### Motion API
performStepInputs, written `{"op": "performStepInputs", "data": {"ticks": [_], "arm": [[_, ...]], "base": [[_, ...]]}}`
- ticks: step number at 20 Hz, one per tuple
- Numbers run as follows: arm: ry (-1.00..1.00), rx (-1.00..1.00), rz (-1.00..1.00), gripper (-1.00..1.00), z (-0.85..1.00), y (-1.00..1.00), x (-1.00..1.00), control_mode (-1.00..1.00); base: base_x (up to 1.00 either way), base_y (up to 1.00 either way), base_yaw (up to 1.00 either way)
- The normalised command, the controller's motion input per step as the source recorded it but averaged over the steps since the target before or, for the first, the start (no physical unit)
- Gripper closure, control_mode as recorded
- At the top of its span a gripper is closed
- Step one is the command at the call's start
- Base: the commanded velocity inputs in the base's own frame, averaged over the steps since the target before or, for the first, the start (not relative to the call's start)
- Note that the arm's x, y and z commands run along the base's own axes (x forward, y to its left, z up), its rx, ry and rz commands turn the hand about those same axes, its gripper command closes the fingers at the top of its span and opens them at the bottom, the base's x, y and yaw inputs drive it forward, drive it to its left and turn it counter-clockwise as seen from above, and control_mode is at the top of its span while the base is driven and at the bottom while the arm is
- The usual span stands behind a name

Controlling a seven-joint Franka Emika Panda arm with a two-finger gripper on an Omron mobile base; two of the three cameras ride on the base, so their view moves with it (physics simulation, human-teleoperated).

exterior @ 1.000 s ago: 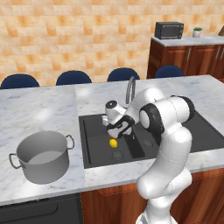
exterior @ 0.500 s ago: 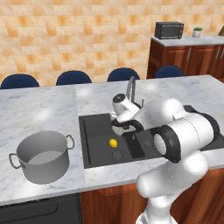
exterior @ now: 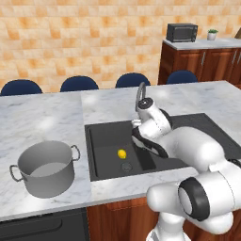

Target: Dump the lemon from the pot into the sink. Then turn on the water and wash the lemon. Then turn off the water and put the lemon back in the pot.

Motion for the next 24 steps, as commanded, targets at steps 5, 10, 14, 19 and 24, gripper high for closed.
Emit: {"op": "performStepInputs", "data": {"ticks": [5,10,14,19,24], "arm": [[-0.03,0.02,0.08,-1.00,0.47,-0.80,-0.28,-1.00],[-0.03,0.09,0.04,-1.00,0.51,-0.45,-0.12,-1.00],[-0.07,0.25,0.00,-1.00,0.15,-0.45,0.11,-1.00],[-0.04,0.27,0.03,-1.00,0.29,-0.34,0.54,-1.00],[0.05,-0.02,0.08,-1.00,0.70,0.00,0.48,-1.00]], "base": [[0.00,0.00,0.00],[0.00,0.00,0.00],[0.00,0.00,0.00],[0.00,0.00,0.00],[0.00,0.00,0.00]]}}
